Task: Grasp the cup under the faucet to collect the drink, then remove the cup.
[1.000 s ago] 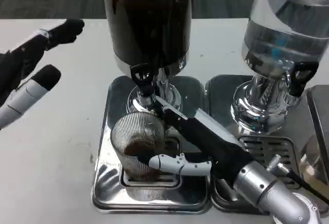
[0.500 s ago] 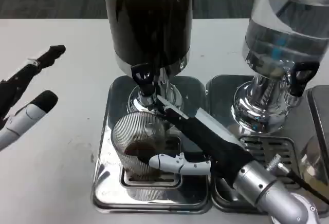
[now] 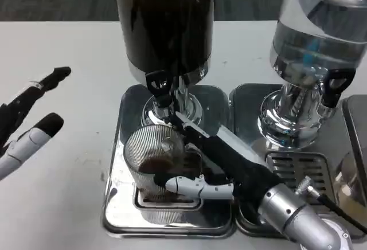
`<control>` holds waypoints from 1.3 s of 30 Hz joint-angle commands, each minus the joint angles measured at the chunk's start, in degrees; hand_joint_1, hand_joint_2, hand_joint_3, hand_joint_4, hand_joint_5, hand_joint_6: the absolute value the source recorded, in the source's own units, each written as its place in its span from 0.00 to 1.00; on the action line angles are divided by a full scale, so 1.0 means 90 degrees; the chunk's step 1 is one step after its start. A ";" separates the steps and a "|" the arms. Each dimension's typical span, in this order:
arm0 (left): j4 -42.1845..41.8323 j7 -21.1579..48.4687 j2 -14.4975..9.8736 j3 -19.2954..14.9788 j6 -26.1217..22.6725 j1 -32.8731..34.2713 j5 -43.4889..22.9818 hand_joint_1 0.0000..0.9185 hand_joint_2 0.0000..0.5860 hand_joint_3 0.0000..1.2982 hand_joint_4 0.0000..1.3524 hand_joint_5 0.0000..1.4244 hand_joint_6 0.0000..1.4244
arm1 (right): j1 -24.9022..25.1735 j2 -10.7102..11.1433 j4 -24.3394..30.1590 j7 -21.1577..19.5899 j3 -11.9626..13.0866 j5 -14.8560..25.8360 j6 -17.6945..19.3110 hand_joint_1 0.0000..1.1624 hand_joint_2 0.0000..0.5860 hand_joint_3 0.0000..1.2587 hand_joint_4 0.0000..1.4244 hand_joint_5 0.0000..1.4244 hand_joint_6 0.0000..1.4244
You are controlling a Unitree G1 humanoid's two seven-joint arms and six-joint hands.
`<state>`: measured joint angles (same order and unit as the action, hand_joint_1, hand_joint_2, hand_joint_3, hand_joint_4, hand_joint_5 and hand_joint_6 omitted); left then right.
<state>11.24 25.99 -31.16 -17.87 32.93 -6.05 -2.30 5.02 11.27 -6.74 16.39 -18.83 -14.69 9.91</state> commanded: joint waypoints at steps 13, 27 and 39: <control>0.0077 0.0027 -0.0079 0.0006 -0.0005 -0.0097 -0.0160 0.00 0.13 0.13 0.05 0.05 0.03 | 0.0169 0.0018 -0.0086 -0.0030 -0.0179 -0.0318 0.0002 0.54 0.28 0.00 0.00 0.00 0.00; 0.0132 0.0020 -0.0110 -0.0002 -0.0040 -0.0101 -0.0261 0.00 0.14 0.14 0.06 0.06 0.03 | 0.0216 -0.0124 -0.0134 -0.0262 -0.0298 -0.0514 0.0008 0.56 0.29 0.00 0.00 0.00 0.00; 0.0089 -0.0002 -0.0145 -0.0048 -0.0082 -0.0180 -0.0290 0.00 0.15 0.14 0.07 0.06 0.03 | 0.0243 -0.0207 -0.0100 -0.0458 -0.0402 -0.0749 -0.0050 0.59 0.29 0.00 0.00 0.00 0.04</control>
<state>12.09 26.00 -31.62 -17.90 32.69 -7.09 -4.24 6.66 9.57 -7.95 12.87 -21.75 -20.04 9.88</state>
